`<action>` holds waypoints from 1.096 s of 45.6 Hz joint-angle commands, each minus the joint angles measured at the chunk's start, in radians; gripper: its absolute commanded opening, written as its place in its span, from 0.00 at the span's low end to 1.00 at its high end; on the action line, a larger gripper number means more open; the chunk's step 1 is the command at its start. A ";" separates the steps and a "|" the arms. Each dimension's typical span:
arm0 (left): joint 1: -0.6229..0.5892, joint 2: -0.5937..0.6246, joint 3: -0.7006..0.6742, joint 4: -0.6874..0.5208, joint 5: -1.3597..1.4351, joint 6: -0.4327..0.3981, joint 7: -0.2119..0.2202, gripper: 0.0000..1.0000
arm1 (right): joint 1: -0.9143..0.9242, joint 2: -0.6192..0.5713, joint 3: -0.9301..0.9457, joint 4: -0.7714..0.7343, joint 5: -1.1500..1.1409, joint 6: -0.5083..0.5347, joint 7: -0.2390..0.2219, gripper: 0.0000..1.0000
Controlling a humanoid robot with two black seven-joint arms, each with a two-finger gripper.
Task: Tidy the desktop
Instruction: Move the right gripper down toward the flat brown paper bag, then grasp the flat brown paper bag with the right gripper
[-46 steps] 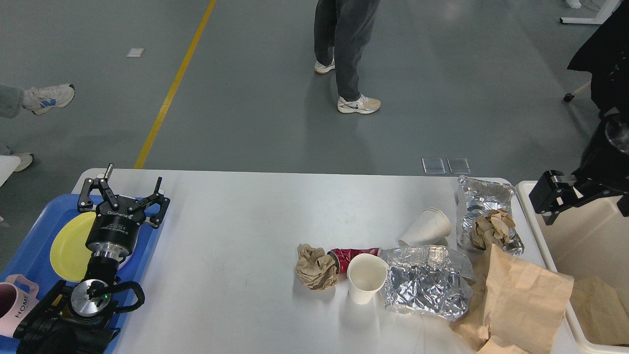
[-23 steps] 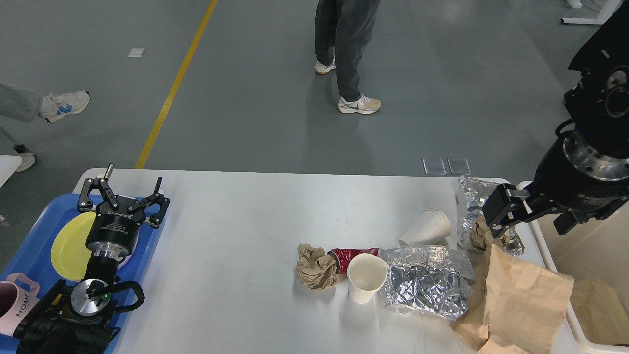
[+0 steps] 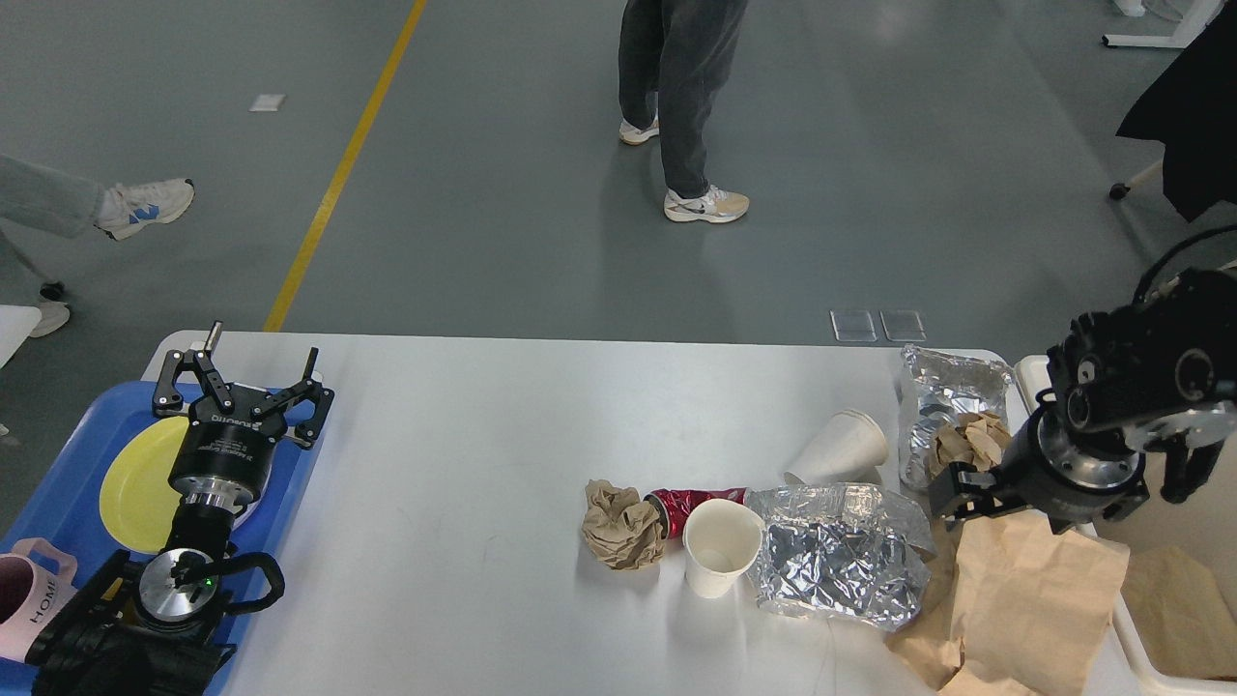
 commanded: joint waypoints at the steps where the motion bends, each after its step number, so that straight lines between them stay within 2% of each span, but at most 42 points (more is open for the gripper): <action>1: 0.000 0.000 0.002 0.000 0.000 0.000 0.000 0.96 | -0.142 0.010 0.043 -0.096 0.004 -0.024 0.000 0.96; 12: 0.000 0.000 0.002 0.000 0.000 0.000 0.000 0.96 | -0.287 0.049 0.049 -0.242 0.020 -0.053 -0.002 0.96; 28: 0.000 0.000 0.002 0.000 0.000 0.000 0.000 0.96 | -0.425 0.054 0.049 -0.311 0.034 -0.147 -0.003 0.95; 33: 0.000 0.000 0.002 0.000 0.000 0.000 0.000 0.96 | -0.451 0.054 0.051 -0.321 0.035 -0.174 -0.003 0.89; 38: 0.000 0.000 0.002 0.000 0.000 -0.001 0.000 0.96 | -0.509 0.054 0.066 -0.369 0.043 -0.206 -0.003 0.89; 50: 0.000 0.000 0.002 0.000 0.000 0.000 0.000 0.96 | -0.584 0.056 0.089 -0.421 0.057 -0.211 -0.003 0.89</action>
